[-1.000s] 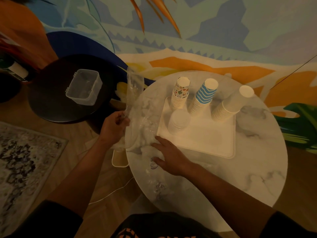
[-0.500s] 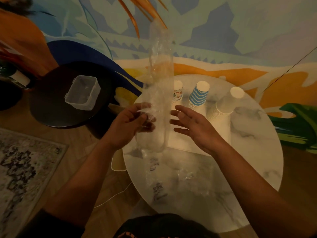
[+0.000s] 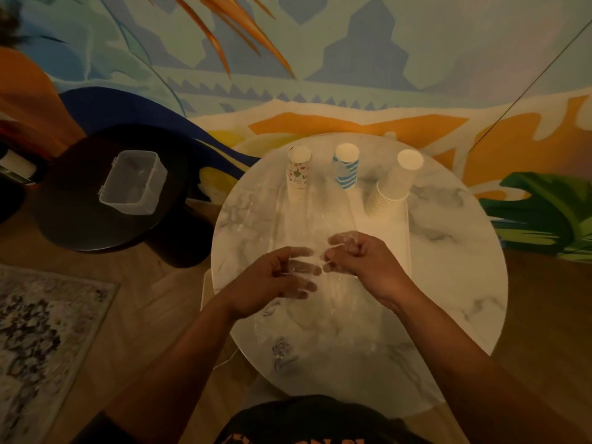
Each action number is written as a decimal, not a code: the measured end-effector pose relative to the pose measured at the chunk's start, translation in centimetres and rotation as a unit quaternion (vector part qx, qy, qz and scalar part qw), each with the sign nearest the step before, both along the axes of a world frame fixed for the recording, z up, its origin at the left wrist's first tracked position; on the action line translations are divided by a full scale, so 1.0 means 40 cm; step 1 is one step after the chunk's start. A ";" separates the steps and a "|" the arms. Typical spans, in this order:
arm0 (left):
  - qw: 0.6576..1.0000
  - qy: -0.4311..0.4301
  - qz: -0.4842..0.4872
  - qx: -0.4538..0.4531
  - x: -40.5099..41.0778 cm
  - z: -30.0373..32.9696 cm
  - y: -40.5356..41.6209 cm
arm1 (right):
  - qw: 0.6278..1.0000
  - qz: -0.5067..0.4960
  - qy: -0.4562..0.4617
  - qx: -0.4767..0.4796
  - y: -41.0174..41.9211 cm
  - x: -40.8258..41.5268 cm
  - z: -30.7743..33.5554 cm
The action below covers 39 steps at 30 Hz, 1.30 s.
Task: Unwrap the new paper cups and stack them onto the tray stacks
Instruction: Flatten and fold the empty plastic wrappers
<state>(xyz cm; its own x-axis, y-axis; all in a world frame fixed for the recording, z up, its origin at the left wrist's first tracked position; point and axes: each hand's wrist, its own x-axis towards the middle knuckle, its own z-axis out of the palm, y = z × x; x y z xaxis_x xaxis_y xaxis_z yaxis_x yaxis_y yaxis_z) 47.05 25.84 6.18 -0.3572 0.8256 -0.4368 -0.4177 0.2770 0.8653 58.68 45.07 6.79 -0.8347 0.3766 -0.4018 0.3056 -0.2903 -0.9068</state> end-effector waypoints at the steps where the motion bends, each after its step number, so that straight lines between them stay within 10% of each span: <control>1: 1.000 -0.009 0.017 0.000 0.005 0.001 0.012 | 1.000 0.003 -0.002 0.012 0.002 0.013 -0.005; 13: 0.985 0.112 0.120 -0.058 0.036 0.022 0.147 | 0.999 -0.047 -0.018 0.015 0.070 0.109 -0.014; 26: 0.997 -0.026 0.035 -0.062 0.070 0.050 0.194 | 0.997 0.062 0.021 0.034 0.123 0.178 0.000; 39: 0.993 0.108 0.028 -0.050 0.070 0.078 0.216 | 0.998 0.065 0.015 -0.009 0.159 0.190 0.012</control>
